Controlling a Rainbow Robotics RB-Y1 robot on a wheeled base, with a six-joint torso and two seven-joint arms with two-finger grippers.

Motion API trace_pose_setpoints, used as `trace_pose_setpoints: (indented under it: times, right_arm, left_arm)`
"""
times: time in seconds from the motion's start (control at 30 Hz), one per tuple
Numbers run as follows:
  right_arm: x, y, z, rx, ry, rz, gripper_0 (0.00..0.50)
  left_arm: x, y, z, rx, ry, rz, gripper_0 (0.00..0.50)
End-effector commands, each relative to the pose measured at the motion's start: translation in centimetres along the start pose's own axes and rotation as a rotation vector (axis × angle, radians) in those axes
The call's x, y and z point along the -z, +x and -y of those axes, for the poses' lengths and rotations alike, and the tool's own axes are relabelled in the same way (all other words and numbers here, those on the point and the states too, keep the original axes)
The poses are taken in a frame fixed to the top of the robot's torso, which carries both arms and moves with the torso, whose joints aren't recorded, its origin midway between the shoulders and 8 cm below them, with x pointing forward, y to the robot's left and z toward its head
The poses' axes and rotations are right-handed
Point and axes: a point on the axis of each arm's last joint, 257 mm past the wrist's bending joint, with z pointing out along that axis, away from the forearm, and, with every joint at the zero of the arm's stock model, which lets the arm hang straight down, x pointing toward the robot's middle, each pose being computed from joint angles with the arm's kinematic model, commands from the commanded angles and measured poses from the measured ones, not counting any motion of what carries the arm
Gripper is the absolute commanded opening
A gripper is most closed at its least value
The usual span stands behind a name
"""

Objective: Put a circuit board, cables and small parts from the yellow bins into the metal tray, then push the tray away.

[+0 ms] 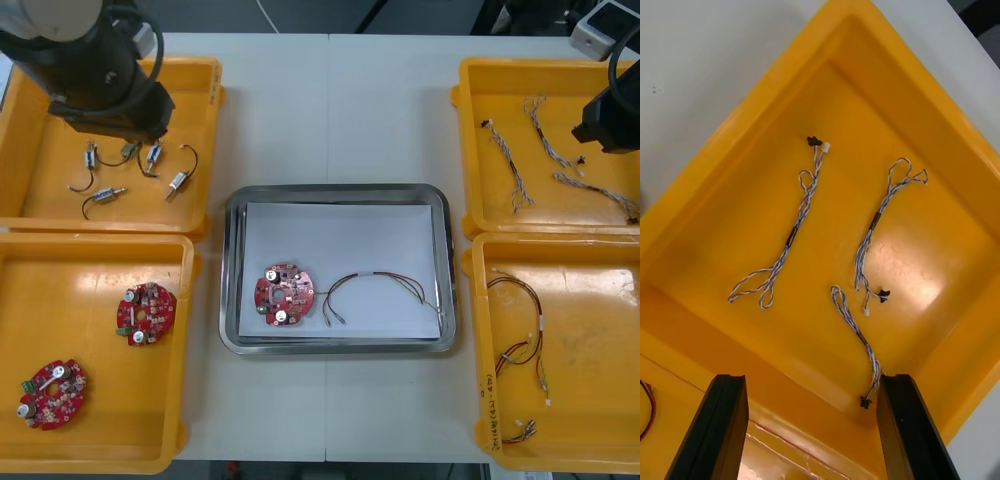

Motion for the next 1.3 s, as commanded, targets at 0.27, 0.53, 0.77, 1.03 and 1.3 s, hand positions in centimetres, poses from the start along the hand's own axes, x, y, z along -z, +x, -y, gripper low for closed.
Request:
trace_pose_setpoints:
  times: [0.27, 0.53, 0.77, 1.03, 1.3]
  right_arm:
    - [-0.4, 0.8, 4.1, -0.064, -0.024, -0.046, 0.5]
    - [-2.3, 1.6, 4.6, -0.112, -0.095, -0.115, 0.5]
    - [-3.5, 2.6, 4.2, -0.128, -0.145, -0.162, 0.5]
    - [-4.0, 3.5, 5.6, -0.137, -0.144, -0.184, 0.5]
    - [-4.5, 4.0, 8.0, -0.149, -0.138, -0.187, 0.5]
  left_arm:
    - [1.3, 1.9, 10.8, -0.045, 0.105, 0.026, 0.001]
    - [-1.8, 3.6, 15.8, -0.061, 0.137, 0.026, 0.003]
    - [-4.8, 4.8, 17.8, -0.085, 0.146, 0.008, 0.003]
    - [-8.1, 5.5, 18.1, -0.09, 0.13, -0.006, 0.003]
    - [-10.3, 6.2, 17.8, -0.09, 0.114, -0.034, 0.003]
